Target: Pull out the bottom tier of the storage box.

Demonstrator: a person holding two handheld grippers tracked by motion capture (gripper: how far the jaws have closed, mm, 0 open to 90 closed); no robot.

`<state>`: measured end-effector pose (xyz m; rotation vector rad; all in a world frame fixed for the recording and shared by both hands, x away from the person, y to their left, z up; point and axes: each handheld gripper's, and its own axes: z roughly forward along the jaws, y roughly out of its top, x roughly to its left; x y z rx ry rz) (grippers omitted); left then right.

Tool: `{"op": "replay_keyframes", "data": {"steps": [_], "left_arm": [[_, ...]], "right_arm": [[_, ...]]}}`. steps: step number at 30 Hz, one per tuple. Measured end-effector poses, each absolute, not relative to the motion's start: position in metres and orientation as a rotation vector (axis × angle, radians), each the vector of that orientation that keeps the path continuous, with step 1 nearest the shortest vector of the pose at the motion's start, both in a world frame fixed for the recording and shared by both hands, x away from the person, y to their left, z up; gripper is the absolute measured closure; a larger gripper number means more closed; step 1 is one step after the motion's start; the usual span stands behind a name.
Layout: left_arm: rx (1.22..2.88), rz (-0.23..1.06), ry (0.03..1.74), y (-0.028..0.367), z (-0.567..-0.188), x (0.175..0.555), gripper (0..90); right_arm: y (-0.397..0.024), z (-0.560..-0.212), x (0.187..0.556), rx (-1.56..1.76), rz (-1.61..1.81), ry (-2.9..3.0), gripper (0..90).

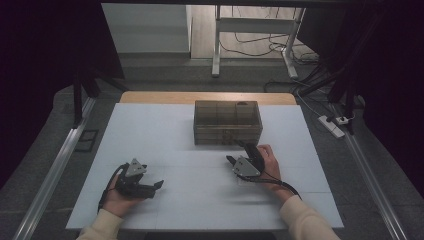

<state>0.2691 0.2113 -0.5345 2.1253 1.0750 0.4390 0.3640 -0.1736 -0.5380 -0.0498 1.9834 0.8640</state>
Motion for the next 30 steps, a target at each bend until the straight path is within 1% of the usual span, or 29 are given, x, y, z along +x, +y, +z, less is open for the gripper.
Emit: {"op": "replay_keyframes", "data": {"steps": [11, 25, 30], "left_arm": [[2.123, 0.441, 1.075, 0.2117, -0.5345, 0.2691, 14.0], [2.124, 0.442, 1.074, 0.212, -0.5343, 0.2689, 14.1], [2.124, 0.442, 1.074, 0.212, -0.5343, 0.2689, 14.1]], "right_arm": [[-0.1703, -0.5418, 0.3662, -0.087, 0.84, 1.993, 39.4], [-0.1667, -0.544, 0.3682, -0.114, 0.823, 1.991, 42.8], [-0.1658, -0.5451, 0.3689, -0.121, 0.824, 1.988, 45.4]]}}
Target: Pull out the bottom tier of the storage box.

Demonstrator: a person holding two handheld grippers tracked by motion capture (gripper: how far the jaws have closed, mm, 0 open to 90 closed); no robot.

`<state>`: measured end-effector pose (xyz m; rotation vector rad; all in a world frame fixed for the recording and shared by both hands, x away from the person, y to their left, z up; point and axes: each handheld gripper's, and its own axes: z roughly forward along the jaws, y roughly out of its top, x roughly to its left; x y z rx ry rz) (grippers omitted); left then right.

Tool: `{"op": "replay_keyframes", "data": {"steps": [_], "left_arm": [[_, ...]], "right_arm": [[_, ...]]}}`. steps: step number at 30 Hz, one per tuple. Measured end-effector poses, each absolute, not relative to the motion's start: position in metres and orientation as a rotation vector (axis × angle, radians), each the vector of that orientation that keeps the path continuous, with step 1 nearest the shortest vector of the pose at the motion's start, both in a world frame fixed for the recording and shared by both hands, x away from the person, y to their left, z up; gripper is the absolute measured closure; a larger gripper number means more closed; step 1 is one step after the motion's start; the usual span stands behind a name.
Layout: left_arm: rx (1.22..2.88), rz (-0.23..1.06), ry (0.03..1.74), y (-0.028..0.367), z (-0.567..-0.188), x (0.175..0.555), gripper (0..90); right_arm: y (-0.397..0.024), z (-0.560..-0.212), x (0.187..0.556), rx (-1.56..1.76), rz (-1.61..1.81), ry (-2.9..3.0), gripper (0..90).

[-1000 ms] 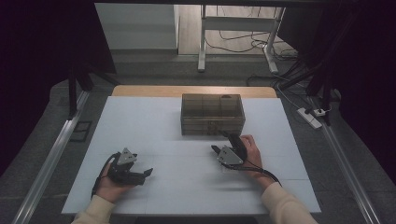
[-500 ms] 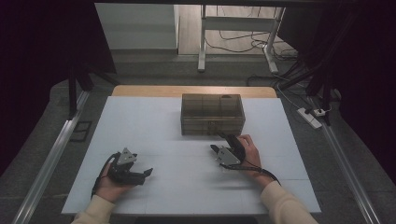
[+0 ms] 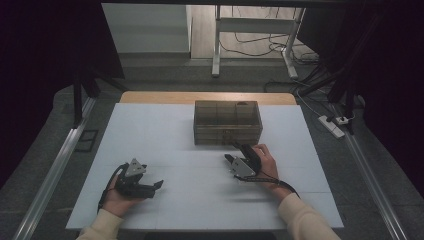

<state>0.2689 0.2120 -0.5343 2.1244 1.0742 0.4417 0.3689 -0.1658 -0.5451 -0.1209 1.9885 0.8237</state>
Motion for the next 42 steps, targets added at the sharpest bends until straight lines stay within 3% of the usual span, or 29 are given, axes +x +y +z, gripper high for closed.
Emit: {"op": "replay_keyframes", "data": {"steps": [42], "left_arm": [[2.125, 0.448, 1.072, 0.2121, -0.534, 0.2685, 14.0]], "right_arm": [[-0.163, -0.55, 0.3784, -0.143, 0.812, 2.0, 57.9]]}}
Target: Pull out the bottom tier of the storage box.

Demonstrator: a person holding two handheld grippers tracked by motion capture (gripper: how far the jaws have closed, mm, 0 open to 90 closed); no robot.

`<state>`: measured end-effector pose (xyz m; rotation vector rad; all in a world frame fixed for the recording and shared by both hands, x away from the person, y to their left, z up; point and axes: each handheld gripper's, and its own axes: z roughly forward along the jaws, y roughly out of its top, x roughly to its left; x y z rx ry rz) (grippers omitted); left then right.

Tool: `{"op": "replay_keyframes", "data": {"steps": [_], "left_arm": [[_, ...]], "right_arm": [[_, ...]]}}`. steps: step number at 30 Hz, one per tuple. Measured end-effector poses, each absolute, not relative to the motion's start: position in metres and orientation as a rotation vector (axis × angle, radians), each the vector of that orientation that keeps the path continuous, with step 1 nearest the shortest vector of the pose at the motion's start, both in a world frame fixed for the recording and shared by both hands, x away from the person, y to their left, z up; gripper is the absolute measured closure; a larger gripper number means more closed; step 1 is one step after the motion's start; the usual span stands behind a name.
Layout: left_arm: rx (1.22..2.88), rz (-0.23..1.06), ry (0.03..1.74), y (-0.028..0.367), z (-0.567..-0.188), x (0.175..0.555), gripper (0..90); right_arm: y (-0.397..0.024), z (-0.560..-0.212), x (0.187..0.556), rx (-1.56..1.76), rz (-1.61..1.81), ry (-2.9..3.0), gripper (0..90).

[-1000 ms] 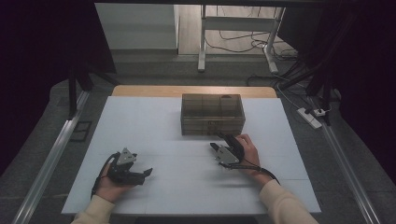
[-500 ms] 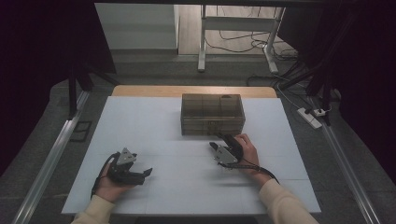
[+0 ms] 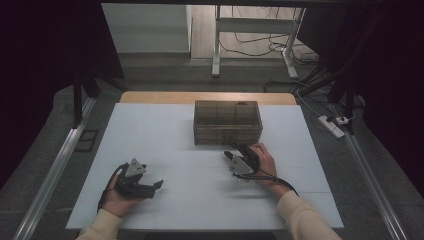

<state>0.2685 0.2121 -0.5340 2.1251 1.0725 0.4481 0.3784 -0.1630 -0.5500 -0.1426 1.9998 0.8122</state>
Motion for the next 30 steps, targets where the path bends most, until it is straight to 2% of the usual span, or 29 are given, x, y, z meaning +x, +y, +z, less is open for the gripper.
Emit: {"op": "replay_keyframes", "data": {"steps": [30], "left_arm": [[2.123, 0.45, 1.075, 0.2126, -0.5339, 0.2683, 14.0]], "right_arm": [[-0.1609, -0.554, 0.3855, -0.176, 0.781, 2.0, 64.7]]}}
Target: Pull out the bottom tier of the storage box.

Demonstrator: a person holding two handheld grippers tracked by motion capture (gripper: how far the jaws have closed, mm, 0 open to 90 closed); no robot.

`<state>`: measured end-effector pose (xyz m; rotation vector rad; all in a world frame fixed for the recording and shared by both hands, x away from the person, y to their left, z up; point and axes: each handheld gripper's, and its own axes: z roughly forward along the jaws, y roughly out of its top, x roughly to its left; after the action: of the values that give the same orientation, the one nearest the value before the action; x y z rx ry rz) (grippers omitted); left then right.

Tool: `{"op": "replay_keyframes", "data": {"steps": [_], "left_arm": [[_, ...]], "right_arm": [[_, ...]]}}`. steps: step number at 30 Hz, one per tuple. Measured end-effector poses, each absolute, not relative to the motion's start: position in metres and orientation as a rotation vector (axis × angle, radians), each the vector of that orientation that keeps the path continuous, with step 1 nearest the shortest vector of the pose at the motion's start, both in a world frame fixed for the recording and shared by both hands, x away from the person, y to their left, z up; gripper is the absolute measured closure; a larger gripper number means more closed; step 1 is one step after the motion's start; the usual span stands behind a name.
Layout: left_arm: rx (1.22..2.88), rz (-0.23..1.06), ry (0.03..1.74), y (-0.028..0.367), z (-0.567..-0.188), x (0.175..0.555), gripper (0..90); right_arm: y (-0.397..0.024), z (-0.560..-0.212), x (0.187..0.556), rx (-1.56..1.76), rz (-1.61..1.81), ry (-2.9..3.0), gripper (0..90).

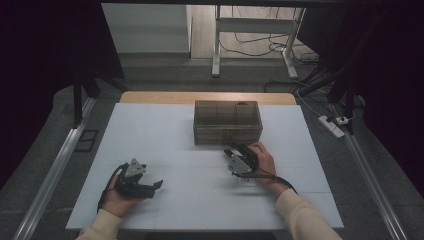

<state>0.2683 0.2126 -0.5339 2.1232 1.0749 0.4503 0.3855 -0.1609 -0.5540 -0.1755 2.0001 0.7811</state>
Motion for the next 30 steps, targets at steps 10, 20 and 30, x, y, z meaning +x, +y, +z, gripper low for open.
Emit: {"op": "replay_keyframes", "data": {"steps": [10, 20, 30], "left_arm": [[2.125, 0.452, 1.075, 0.2126, -0.534, 0.2682, 14.0], [2.127, 0.451, 1.073, 0.2122, -0.5345, 0.2685, 14.0], [2.126, 0.452, 1.072, 0.2121, -0.5344, 0.2684, 14.1]], "right_arm": [[-0.1619, -0.5555, 0.388, -0.183, 0.757, 1.997, 65.1], [-0.1614, -0.558, 0.3901, -0.18, 0.769, 2.002, 66.1], [-0.1617, -0.5597, 0.3934, -0.191, 0.759, 1.996, 67.1]]}}
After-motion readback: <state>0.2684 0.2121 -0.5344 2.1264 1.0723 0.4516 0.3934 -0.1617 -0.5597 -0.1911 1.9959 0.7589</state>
